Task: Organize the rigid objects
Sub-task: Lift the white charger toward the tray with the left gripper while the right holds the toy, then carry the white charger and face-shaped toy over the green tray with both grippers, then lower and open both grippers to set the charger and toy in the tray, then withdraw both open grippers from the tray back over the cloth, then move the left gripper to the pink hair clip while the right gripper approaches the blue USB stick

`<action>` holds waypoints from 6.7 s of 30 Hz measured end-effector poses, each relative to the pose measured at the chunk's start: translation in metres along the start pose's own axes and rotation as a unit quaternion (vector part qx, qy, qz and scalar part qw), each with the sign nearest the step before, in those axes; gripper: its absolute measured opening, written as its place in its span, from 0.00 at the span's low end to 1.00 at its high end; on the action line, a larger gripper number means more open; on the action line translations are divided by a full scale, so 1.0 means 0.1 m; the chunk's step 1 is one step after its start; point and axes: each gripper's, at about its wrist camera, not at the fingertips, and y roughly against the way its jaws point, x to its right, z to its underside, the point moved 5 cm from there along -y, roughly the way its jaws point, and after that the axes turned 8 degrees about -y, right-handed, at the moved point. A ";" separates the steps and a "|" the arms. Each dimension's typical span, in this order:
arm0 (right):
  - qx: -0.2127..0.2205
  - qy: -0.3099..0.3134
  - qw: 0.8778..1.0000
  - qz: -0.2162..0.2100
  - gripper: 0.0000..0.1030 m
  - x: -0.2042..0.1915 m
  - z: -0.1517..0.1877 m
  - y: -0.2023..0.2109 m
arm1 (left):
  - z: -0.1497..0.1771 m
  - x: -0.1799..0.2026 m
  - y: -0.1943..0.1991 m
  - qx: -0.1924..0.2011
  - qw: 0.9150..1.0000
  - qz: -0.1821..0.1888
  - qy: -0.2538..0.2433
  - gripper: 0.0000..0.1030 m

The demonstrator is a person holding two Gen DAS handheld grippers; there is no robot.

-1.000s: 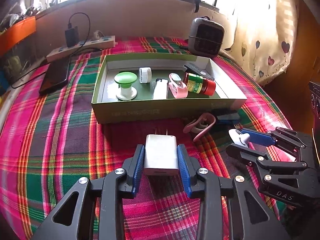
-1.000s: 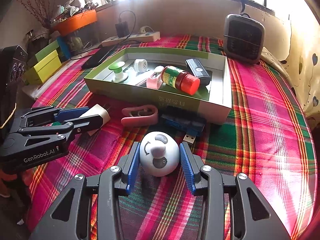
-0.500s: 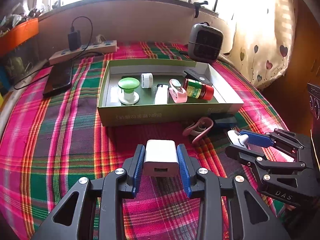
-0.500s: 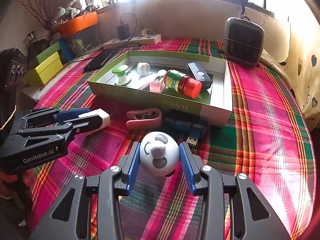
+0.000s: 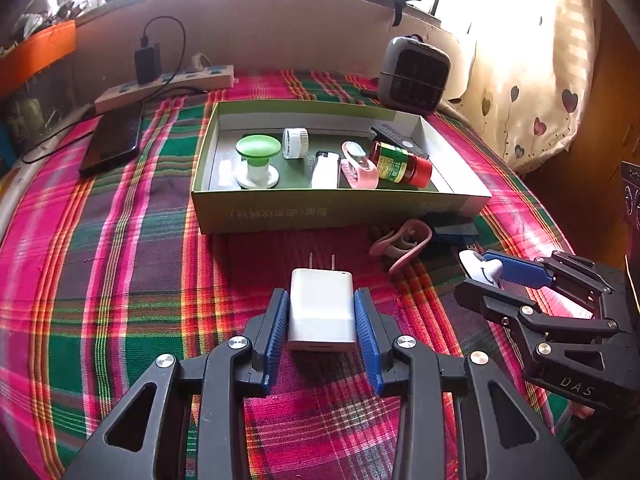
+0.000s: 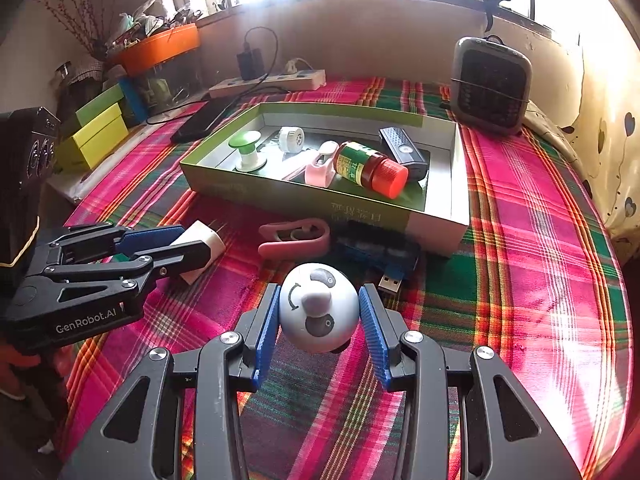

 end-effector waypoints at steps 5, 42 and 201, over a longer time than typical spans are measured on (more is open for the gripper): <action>0.000 0.000 1.000 -0.001 0.40 0.00 0.00 0.00 | -0.01 0.03 -0.05 -0.007 1.000 -0.013 -0.010 0.34; 0.025 0.005 1.000 0.004 0.40 0.02 -0.41 0.09 | -0.52 -0.11 0.13 0.032 0.999 -0.020 -0.020 0.31; -0.038 0.066 0.996 -0.042 0.45 0.21 -0.22 -0.28 | -0.23 0.10 -0.12 0.010 0.998 0.066 -0.008 0.47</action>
